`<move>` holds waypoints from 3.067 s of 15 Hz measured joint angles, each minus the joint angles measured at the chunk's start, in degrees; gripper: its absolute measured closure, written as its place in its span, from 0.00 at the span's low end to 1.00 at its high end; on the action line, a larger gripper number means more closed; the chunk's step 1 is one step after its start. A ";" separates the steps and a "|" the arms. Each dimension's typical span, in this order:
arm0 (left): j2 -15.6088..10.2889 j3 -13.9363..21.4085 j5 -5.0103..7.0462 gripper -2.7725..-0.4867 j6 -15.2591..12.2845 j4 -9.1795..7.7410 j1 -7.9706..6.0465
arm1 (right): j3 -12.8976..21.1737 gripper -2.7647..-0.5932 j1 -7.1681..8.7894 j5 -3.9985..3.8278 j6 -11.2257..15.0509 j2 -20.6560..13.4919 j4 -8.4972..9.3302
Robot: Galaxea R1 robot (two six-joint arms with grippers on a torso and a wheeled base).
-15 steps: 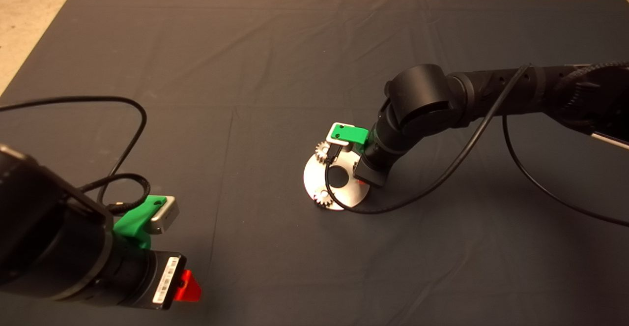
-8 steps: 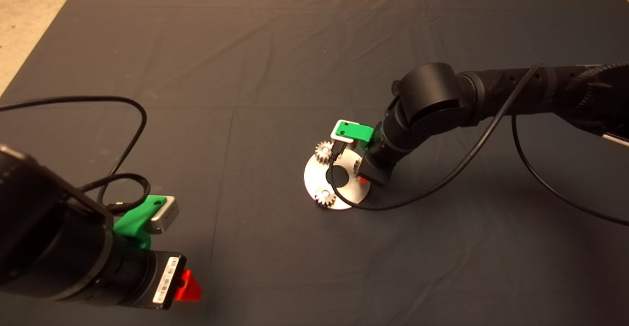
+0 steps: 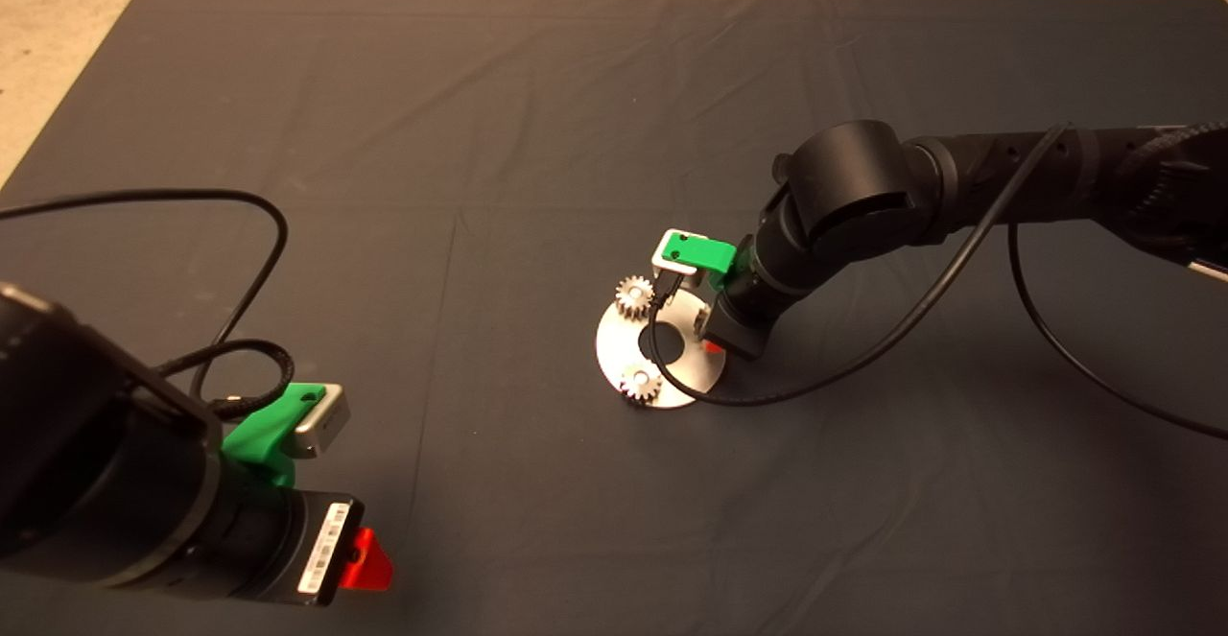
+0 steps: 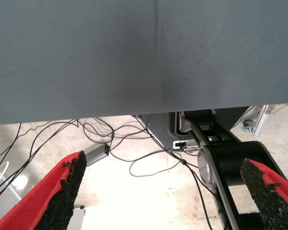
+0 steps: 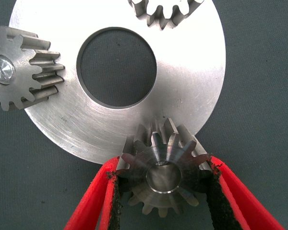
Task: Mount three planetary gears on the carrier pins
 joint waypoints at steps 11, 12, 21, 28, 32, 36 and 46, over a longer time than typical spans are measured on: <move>0.00 0.00 -0.02 0.20 0.00 0.00 0.29 | 2.84 0.79 -0.20 -1.51 0.24 -1.46 -0.15; 0.00 0.00 -0.02 0.20 0.00 0.00 0.29 | 2.95 0.79 -0.22 -1.51 0.24 -1.60 -0.15; 0.11 0.00 -0.02 0.20 0.00 0.00 0.29 | 3.22 0.79 -0.30 -1.11 3.02 -2.28 -0.16; 0.11 0.00 -0.02 0.20 0.00 0.00 0.32 | 3.22 0.79 -0.17 1.24 4.77 -2.88 -0.20; 0.11 0.00 -0.05 0.20 0.00 0.00 0.91 | 3.22 0.79 1.36 1.69 4.96 -2.84 -0.21; 0.11 0.00 -0.02 0.20 0.00 0.00 0.93 | 3.22 0.79 1.84 1.73 4.95 -2.50 -0.23; 0.13 0.00 -0.02 0.20 0.00 0.00 1.58 | 1.07 0.79 0.62 2.00 4.94 0.87 -0.21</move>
